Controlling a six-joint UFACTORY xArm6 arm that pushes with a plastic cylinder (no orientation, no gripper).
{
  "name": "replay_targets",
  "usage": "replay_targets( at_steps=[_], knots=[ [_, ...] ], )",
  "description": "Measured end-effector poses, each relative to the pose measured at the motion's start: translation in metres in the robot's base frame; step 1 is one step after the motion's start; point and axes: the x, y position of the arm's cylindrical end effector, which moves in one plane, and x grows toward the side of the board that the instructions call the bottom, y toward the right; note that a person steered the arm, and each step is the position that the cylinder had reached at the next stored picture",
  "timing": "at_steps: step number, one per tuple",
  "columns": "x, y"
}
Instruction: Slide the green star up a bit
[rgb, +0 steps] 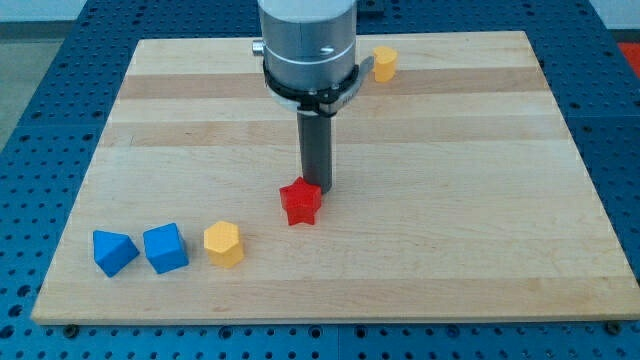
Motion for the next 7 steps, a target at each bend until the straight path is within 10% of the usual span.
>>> replay_targets(
  at_steps=[7],
  knots=[
    [0.009, -0.023]
  ],
)
